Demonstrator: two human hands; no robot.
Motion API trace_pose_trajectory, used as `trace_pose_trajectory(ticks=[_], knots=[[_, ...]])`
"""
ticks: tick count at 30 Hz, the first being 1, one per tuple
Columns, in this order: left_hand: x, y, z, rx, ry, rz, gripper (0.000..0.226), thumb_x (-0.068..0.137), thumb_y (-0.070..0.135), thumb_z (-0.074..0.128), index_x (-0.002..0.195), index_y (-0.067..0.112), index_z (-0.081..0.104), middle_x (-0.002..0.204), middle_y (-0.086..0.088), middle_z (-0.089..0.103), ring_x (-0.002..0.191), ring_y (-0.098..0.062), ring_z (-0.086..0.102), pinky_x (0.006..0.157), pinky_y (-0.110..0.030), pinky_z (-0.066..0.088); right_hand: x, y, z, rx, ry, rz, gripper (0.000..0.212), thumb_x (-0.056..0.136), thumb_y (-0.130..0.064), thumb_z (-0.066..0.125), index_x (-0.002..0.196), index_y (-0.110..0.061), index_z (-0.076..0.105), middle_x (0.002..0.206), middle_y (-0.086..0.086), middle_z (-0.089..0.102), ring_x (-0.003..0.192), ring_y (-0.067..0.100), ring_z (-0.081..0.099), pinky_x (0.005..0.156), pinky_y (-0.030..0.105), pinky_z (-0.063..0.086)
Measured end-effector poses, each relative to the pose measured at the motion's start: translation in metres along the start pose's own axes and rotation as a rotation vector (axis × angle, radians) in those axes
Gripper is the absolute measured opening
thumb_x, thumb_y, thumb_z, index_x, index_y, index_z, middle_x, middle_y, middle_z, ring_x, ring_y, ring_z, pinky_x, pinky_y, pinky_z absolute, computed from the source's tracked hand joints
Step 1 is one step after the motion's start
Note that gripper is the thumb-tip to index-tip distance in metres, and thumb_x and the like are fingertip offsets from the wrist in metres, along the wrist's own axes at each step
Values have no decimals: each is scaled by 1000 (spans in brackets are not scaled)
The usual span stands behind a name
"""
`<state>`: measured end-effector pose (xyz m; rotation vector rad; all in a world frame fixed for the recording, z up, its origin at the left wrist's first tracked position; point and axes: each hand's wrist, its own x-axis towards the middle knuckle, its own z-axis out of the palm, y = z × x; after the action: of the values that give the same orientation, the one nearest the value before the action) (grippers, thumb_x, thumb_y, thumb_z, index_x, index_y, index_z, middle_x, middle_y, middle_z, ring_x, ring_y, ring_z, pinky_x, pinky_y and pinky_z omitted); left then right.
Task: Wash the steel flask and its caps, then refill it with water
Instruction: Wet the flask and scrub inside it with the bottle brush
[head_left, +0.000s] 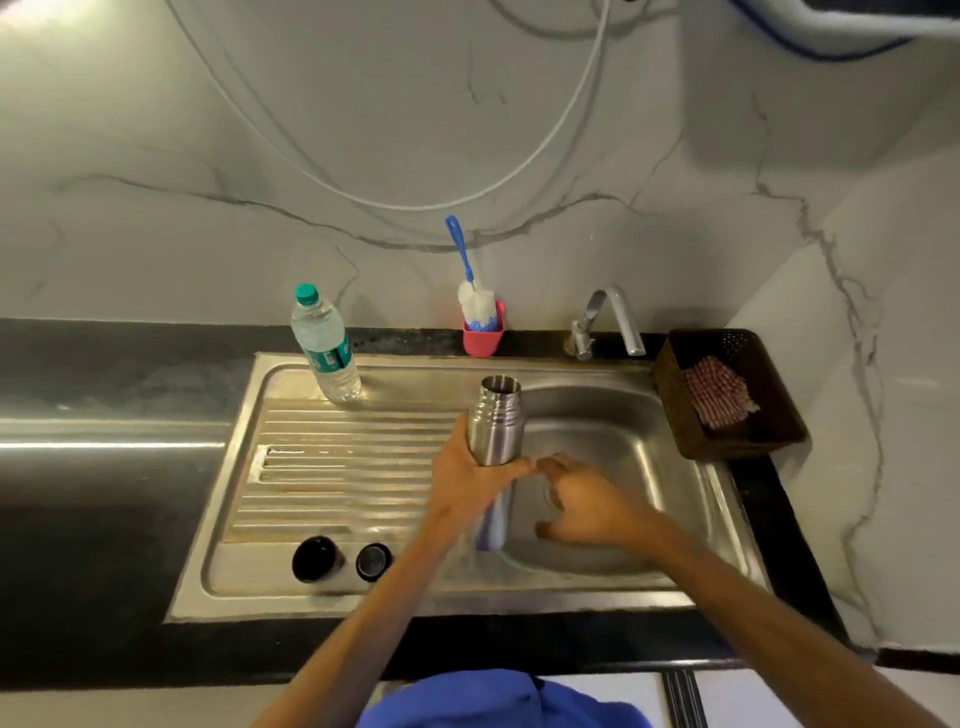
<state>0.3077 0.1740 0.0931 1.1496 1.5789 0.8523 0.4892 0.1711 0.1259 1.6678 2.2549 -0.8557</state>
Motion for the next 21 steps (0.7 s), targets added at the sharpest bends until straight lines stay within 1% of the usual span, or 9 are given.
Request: trace_pose_trajectory(ticks=[2, 4, 6, 8, 10, 12, 16, 18, 21], knots=[[7, -4, -32, 34, 14, 64, 66, 67, 23, 99, 119, 30, 60, 101, 14, 72, 86, -2, 68, 70, -9, 51, 19, -4, -34, -118, 83, 27, 55, 91, -40, 67, 142, -28, 49, 143, -2, 49, 127, 21, 55, 100, 35, 46], [14, -4, -57, 54, 37, 95, 66, 65, 23, 100, 117, 31, 60, 99, 14, 74, 84, 0, 70, 69, -9, 52, 42, -17, -75, -268, 237, -27, 39, 97, -27, 60, 135, -23, 54, 136, 1, 53, 117, 22, 58, 92, 38, 49], [23, -3, -75, 66, 70, 104, 65, 64, 23, 100, 115, 31, 60, 97, 13, 75, 82, 3, 69, 66, -8, 50, 71, -28, -113, -580, 468, -180, 37, 89, -16, 68, 125, -14, 61, 122, 8, 61, 103, 27, 62, 79, 42, 56], [32, 0, -90, 51, 93, 114, 64, 64, 22, 100, 113, 30, 60, 97, 10, 76, 80, 1, 69, 65, -10, 50, 101, -42, -141, -851, 596, -363, 31, 77, -2, 74, 108, -7, 69, 99, 11, 66, 84, 28, 64, 63, 39, 54], [42, 2, -101, 39, 116, 118, 63, 64, 23, 100, 112, 30, 60, 96, 10, 75, 79, 1, 69, 65, -13, 51, 131, -59, -155, -1150, 608, -492, 25, 82, 7, 60, 98, -9, 71, 90, 8, 66, 80, 27, 63, 66, 38, 52], [50, 0, -109, 13, 134, 121, 62, 64, 23, 100, 112, 26, 61, 96, 10, 75, 79, 0, 68, 66, -14, 50, 165, -72, -161, -1456, 579, -588, 28, 88, 9, 52, 93, -12, 71, 91, 7, 68, 89, 30, 65, 84, 42, 54], [65, -10, -120, -11, 139, 124, 65, 65, 23, 100, 116, 25, 61, 98, 10, 75, 82, -3, 70, 70, -17, 56, 217, -81, -166, -1845, 404, -439, 18, 91, -5, 68, 106, -13, 74, 106, 9, 72, 107, 35, 66, 115, 54, 38], [72, -17, -124, -25, 135, 122, 67, 65, 23, 100, 118, 26, 61, 97, 11, 76, 84, -4, 71, 71, -19, 58, 235, -78, -170, -1917, 357, -374, 21, 87, -10, 75, 107, -12, 73, 106, 9, 72, 106, 32, 66, 116, 57, 36], [77, -26, -127, -41, 141, 112, 66, 65, 22, 100, 118, 25, 61, 96, 16, 75, 85, -6, 72, 71, -20, 58, 245, -76, -179, -1948, 309, -286, 16, 84, -10, 80, 98, -12, 74, 97, 8, 73, 95, 30, 67, 104, 54, 49]])
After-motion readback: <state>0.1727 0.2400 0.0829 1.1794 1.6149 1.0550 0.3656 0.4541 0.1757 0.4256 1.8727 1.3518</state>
